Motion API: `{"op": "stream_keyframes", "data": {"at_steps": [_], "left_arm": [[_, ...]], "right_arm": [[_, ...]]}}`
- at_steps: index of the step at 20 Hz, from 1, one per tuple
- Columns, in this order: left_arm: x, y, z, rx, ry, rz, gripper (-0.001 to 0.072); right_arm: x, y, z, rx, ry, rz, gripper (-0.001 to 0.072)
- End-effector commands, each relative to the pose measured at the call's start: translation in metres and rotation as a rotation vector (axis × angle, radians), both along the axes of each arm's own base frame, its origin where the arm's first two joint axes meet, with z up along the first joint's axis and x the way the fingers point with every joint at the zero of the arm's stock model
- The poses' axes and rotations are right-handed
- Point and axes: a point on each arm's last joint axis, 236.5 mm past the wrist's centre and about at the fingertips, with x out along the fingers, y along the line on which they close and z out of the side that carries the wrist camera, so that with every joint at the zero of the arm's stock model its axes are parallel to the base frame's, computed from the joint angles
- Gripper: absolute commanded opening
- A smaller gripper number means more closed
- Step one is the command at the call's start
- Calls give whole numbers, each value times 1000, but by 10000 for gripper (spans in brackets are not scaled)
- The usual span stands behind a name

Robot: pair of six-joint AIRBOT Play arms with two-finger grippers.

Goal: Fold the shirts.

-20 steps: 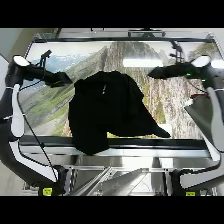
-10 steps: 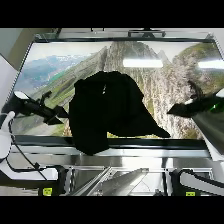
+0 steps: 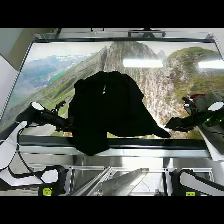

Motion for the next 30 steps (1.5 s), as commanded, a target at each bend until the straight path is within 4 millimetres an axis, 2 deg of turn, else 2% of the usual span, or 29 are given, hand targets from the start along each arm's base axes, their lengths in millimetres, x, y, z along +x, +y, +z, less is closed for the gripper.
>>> {"op": "stream_keyframes", "data": {"at_steps": [1, 8, 9, 10, 12, 13, 15, 17, 18, 19, 21, 24, 28, 30], "left_arm": [[15, -3, 5, 8, -52, -4, 0], [20, -3, 11, 5, -57, -5, 1], [19, -3, 11, 3, -54, -7, 1], [19, -3, 11, 2, -53, -8, 1], [18, -3, 11, 2, -53, -8, 1], [19, -3, 11, 3, -54, -9, 1], [17, 5, 11, 30, -52, -35, 4], [16, 27, 19, 82, -17, -42, 364], [20, 39, 25, 103, -5, -15, 587], [28, 48, 30, 108, -7, 42, 716], [41, 68, 35, 128, -20, 130, 717], [46, 87, 26, 148, -39, 215, 714], [33, 81, -9, 176, -37, 236, 712], [38, 68, -17, 164, -76, 238, 692]], "right_arm": [[-7, -1, -3, -2, -10, 67, 630], [-23, 12, -23, 48, 98, 124, 628], [-25, 16, -27, 53, 113, 139, 599], [-27, 19, -29, 57, 127, 152, 481], [-30, 25, -35, 62, 146, 171, 405], [-31, 26, -36, 64, 152, 177, 301], [-31, 26, -36, 64, 155, 175, 282], [-31, 26, -36, 64, 160, 171, 141], [-31, 26, -36, 64, 159, 171, 130], [-31, 26, -36, 63, 163, 164, 14], [-30, 26, -36, 60, 163, 161, 18], [-30, 26, -36, 59, 167, 154, 18], [-30, 26, -36, 59, 169, 151, 18], [-30, 26, -36, 59, 169, 151, 18]]}}
